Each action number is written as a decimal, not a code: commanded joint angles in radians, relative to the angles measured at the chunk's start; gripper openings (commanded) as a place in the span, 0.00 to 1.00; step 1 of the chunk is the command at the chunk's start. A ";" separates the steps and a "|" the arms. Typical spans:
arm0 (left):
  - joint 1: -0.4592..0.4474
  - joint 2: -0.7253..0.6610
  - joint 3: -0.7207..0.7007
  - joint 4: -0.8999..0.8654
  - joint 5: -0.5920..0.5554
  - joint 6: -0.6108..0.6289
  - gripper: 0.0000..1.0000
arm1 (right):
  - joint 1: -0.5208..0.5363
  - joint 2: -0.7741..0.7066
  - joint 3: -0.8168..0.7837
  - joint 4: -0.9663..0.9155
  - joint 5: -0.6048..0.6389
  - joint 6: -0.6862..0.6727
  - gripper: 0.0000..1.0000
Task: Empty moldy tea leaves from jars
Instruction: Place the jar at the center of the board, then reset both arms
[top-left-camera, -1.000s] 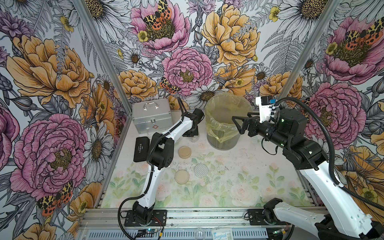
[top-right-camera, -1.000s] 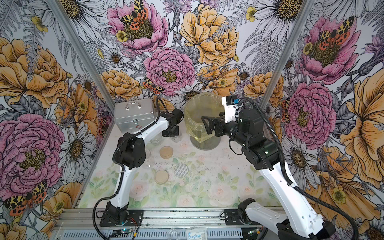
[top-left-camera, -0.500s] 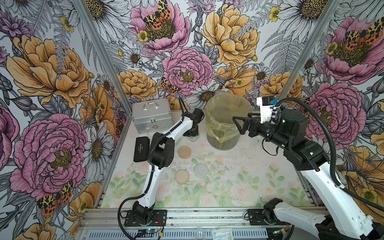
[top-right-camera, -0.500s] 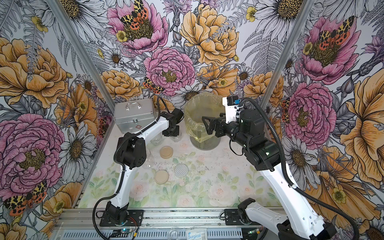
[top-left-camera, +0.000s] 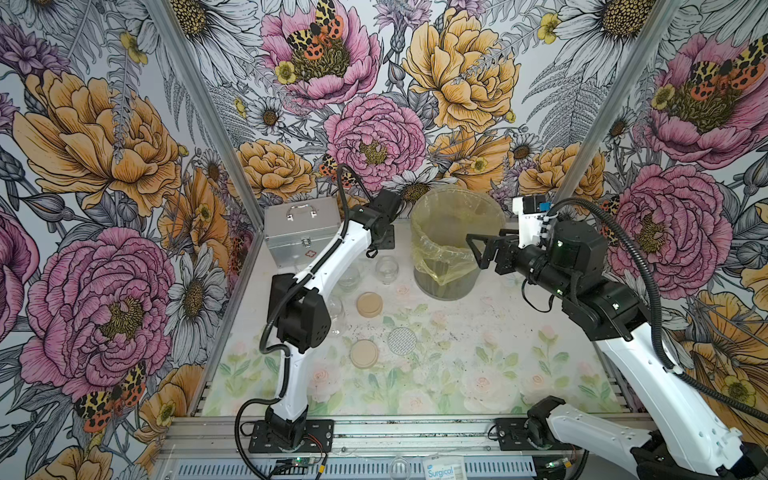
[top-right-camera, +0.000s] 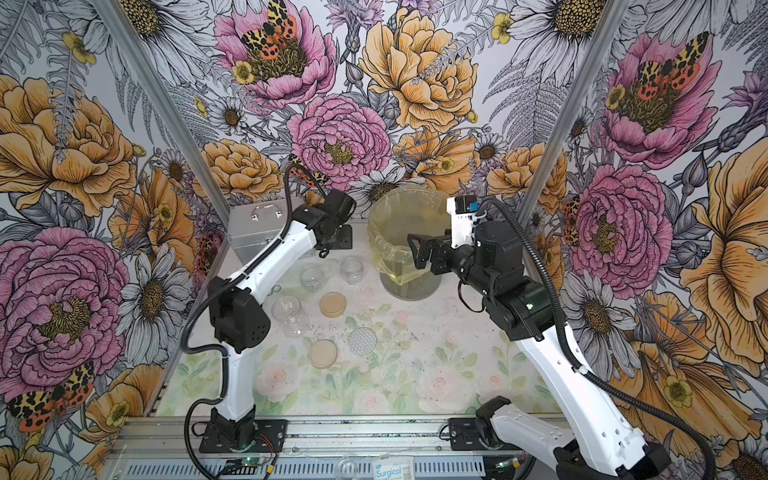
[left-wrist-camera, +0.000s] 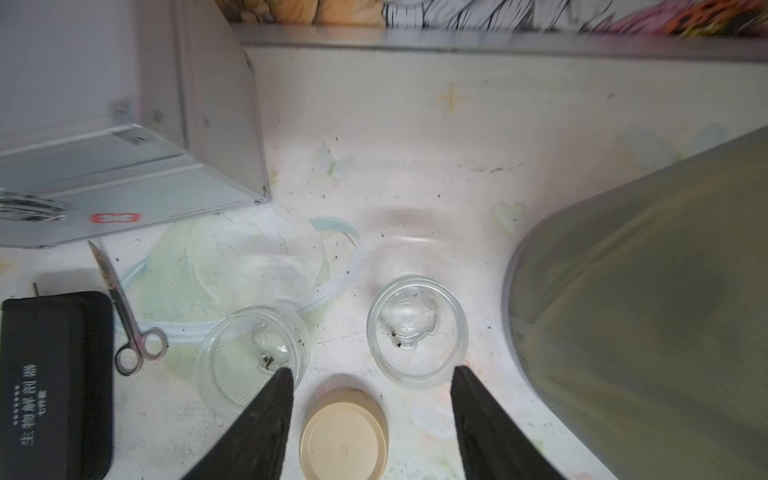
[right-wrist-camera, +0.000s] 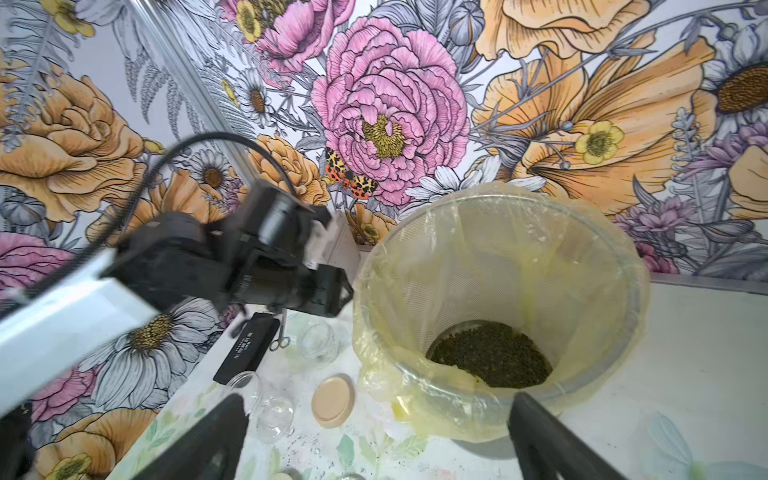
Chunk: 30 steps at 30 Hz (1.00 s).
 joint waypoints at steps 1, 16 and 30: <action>-0.020 -0.173 -0.070 0.005 -0.058 0.026 0.67 | -0.046 -0.022 -0.035 0.000 0.106 0.028 1.00; 0.135 -1.050 -1.031 0.351 -0.052 0.026 0.86 | -0.204 -0.067 -0.261 0.067 0.276 -0.019 1.00; 0.597 -1.471 -1.718 0.801 -0.130 0.021 0.99 | -0.381 -0.100 -0.788 0.483 0.369 -0.014 1.00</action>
